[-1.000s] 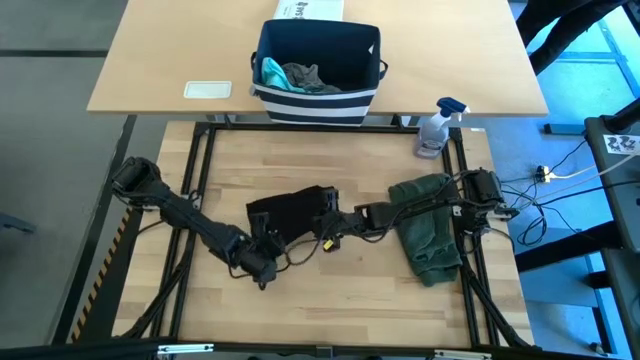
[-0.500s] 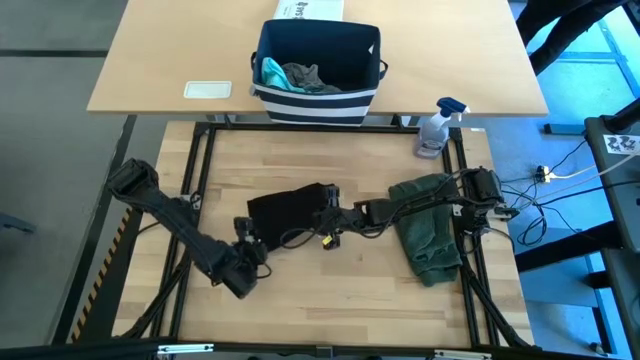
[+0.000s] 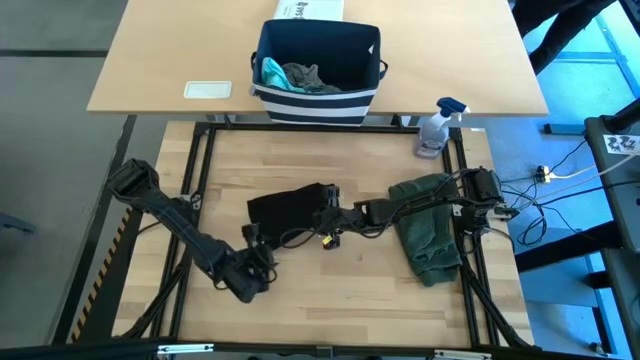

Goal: Fold Laundry from Bin

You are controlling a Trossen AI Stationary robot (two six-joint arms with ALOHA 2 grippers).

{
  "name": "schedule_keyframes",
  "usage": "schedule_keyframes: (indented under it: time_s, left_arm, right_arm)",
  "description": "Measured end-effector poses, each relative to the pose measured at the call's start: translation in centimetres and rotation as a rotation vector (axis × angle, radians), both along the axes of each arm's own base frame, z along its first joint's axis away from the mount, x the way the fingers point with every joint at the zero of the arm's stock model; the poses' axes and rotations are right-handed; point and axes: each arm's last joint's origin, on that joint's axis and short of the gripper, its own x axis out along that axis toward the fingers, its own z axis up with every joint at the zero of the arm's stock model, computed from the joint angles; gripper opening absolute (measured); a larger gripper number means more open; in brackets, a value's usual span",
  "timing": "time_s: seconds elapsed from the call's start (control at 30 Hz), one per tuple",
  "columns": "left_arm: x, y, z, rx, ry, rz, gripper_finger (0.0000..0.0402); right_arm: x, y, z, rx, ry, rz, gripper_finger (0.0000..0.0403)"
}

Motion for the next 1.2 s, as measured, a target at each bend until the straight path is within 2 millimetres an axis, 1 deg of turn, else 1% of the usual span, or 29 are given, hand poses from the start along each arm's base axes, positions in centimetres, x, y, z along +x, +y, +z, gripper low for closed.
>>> schedule_keyframes:
  time_s: [0.1,0.3,0.4,0.53,0.6,0.73,0.83,1.0,1.1,1.2]
  left_arm:
    - [1.2,0.4,0.3,-0.032,-0.068,0.022,0.0348]
    - [2.8,2.4,0.6,-0.007,-0.137,0.125,0.0345]
    - [3.7,3.1,0.9,0.002,-0.17,0.12,0.0344]
    - [4.6,3.4,1.3,0.005,-0.215,0.102,0.0344]
    - [5.0,3.5,1.0,0.012,-0.215,0.101,0.0344]
    - [5.6,3.7,-0.6,0.035,-0.172,0.122,0.0344]
    - [6.5,3.6,-1.6,0.055,-0.152,0.141,0.0344]
    - [7.6,3.3,-2.6,0.16,-0.101,0.172,0.0344]
    - [7.4,3.4,-3.0,0.227,-0.026,0.194,0.0344]
    - [6.6,3.8,-3.5,0.259,0.064,0.228,0.0344]
  right_arm:
    - [0.0,0.0,0.0,0.001,-0.001,-0.001,0.0018]
    - [0.0,0.0,0.0,0.01,-0.004,-0.008,0.0018]
    - [0.0,0.0,0.0,0.02,-0.009,-0.017,0.0018]
    - [0.0,-0.1,0.0,0.021,-0.009,-0.02,0.0018]
    - [0.0,-0.1,0.0,0.021,-0.009,-0.02,0.0018]
    - [0.0,-0.1,0.0,0.021,-0.009,-0.02,0.0018]
    - [0.0,-0.1,0.0,0.025,-0.008,-0.016,0.0018]
    - [0.0,-0.1,0.0,0.029,-0.007,-0.015,0.0018]
    - [0.0,-0.1,0.0,0.03,-0.005,-0.015,0.0018]
    - [0.0,-0.1,0.0,0.029,-0.002,-0.014,0.0018]
